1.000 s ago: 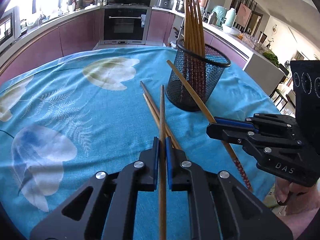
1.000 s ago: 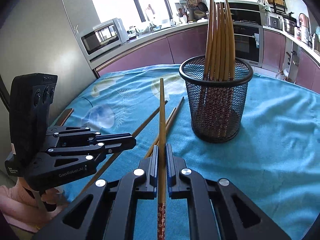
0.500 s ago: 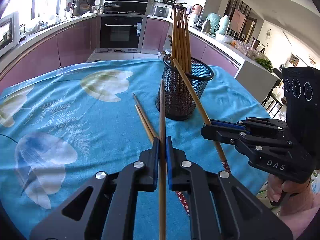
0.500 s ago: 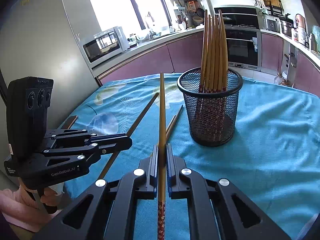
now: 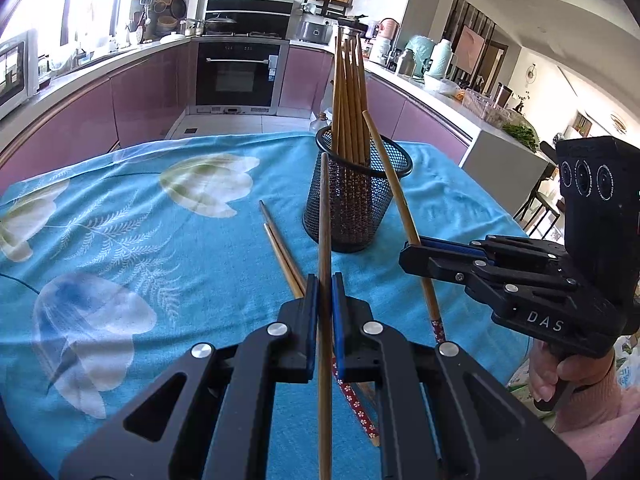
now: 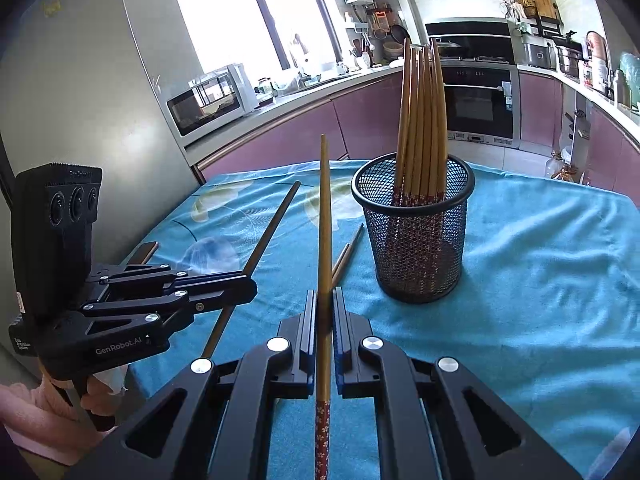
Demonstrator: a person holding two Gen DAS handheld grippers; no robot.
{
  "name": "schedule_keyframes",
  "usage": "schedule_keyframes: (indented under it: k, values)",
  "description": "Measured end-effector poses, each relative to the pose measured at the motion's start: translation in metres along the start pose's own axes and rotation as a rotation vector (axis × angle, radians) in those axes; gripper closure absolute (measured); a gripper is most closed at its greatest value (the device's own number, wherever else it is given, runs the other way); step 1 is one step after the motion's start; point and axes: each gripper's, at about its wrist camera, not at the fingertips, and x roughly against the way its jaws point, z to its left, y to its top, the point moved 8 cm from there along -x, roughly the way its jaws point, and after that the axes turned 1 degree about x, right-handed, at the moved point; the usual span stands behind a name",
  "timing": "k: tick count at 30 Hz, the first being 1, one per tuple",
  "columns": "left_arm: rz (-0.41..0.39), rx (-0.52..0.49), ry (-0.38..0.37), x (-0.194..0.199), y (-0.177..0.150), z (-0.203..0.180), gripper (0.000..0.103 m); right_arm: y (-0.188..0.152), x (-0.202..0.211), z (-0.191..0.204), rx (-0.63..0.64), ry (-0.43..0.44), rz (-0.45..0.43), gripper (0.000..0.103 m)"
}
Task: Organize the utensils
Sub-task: 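Lift both held chopsticks upright off the table, then carry both upright chopsticks over the mesh holder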
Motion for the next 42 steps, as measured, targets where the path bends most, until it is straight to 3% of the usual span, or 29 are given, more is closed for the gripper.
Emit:
schedule_keyframes:
  k: [42]
  values:
    - [-0.067, 0.013, -0.063, 0.029, 0.021, -0.006, 0.096, 0.022, 0.017, -0.009, -0.029, 0.002, -0.077, 0.097]
